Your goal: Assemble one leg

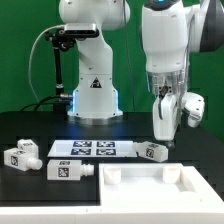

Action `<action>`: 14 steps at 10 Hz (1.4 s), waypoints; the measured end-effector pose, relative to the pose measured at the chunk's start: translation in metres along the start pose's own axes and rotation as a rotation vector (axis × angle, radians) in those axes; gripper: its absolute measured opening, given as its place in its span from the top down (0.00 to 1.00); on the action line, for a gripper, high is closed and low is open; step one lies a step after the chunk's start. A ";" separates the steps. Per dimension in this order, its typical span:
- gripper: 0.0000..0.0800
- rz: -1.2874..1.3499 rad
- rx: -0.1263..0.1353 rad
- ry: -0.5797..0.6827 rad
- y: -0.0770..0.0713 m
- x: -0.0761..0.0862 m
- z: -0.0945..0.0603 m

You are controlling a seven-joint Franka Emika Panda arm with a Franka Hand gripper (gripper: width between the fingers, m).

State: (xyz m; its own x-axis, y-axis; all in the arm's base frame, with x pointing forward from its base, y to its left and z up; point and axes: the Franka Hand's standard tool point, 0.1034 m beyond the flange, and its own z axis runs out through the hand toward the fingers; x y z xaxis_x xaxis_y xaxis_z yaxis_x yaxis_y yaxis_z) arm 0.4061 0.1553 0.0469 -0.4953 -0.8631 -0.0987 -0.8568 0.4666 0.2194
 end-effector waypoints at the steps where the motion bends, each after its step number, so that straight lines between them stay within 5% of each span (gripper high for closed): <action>1: 0.19 -0.031 0.002 0.001 -0.001 0.000 0.000; 3: 0.19 -0.061 0.001 0.003 0.000 0.001 0.001; 7: 0.19 -0.671 0.016 0.057 -0.004 0.000 -0.004; 14: 0.19 -1.413 -0.013 0.146 -0.004 -0.005 -0.002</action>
Offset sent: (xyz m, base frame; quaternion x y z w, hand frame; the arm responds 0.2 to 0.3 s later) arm -0.0055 -0.0005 -0.0002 -0.0236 0.0409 -0.1494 0.9877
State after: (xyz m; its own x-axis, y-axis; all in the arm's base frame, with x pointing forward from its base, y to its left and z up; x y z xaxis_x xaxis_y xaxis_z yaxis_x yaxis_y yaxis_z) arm 0.4122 0.1575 0.0485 0.7824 -0.6068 -0.1402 -0.6091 -0.7925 0.0311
